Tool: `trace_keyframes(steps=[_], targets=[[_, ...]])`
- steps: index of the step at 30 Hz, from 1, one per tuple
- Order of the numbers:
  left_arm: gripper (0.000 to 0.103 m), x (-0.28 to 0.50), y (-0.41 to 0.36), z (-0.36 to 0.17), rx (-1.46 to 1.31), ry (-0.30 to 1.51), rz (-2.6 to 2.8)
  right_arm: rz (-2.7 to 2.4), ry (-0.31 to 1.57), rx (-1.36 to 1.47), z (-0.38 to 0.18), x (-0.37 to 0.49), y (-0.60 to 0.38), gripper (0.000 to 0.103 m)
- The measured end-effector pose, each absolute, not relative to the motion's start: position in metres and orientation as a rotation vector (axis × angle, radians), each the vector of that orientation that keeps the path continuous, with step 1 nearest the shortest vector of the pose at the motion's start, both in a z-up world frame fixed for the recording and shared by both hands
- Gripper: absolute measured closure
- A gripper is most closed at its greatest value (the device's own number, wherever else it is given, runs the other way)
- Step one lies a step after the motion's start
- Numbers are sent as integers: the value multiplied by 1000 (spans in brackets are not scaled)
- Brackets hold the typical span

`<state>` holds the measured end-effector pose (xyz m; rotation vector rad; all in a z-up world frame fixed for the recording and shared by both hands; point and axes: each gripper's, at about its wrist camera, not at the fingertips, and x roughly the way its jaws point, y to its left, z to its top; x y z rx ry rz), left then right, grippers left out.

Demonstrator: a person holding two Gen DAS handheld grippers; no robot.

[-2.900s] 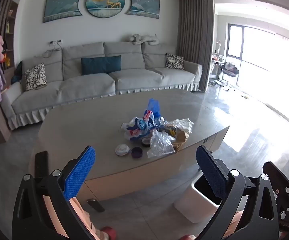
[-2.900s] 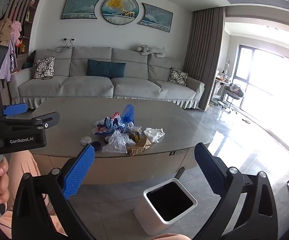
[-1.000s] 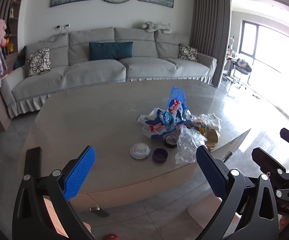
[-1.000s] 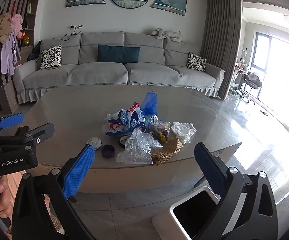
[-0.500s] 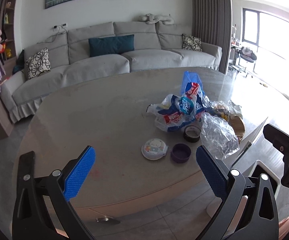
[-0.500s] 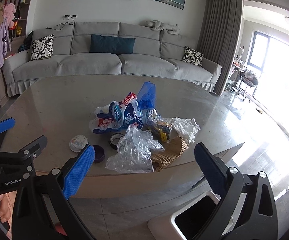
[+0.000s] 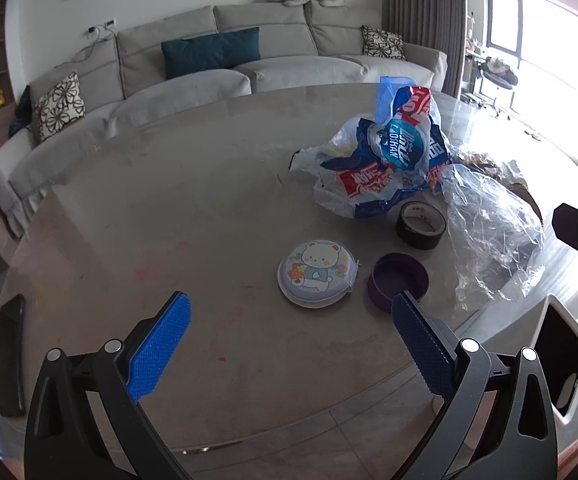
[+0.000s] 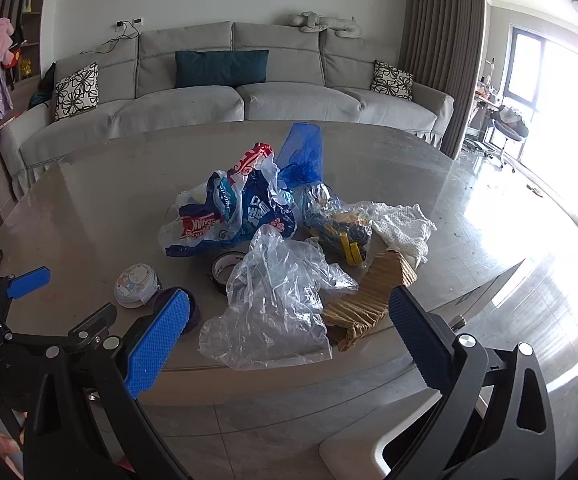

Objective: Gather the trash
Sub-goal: 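Grasp the round bear-printed lid with the left gripper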

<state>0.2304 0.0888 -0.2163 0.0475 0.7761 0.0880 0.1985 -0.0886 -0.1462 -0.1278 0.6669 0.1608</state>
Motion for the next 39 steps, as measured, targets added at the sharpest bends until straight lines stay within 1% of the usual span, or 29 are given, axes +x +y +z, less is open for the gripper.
trace_keyframes(steps=[7,14,27,35,38,39], targets=[[3,262,91,-236,65,835,66,157,676,-136,-161,215,-84,4],[3,283,95,-252,51,901,61,151,659,-152,-163,223,-82,4],[3,305,94,-254,45,909,-10,138,652,-150,-166,234,-81,4],[4,305,97,-258,38,867,-18,125,644,-159,-170,234,-82,4],[7,303,95,-258,41,867,-25,123,640,-154,-169,233,-83,4],[12,303,94,-257,42,865,-32,124,641,-154,-169,234,-82,4]])
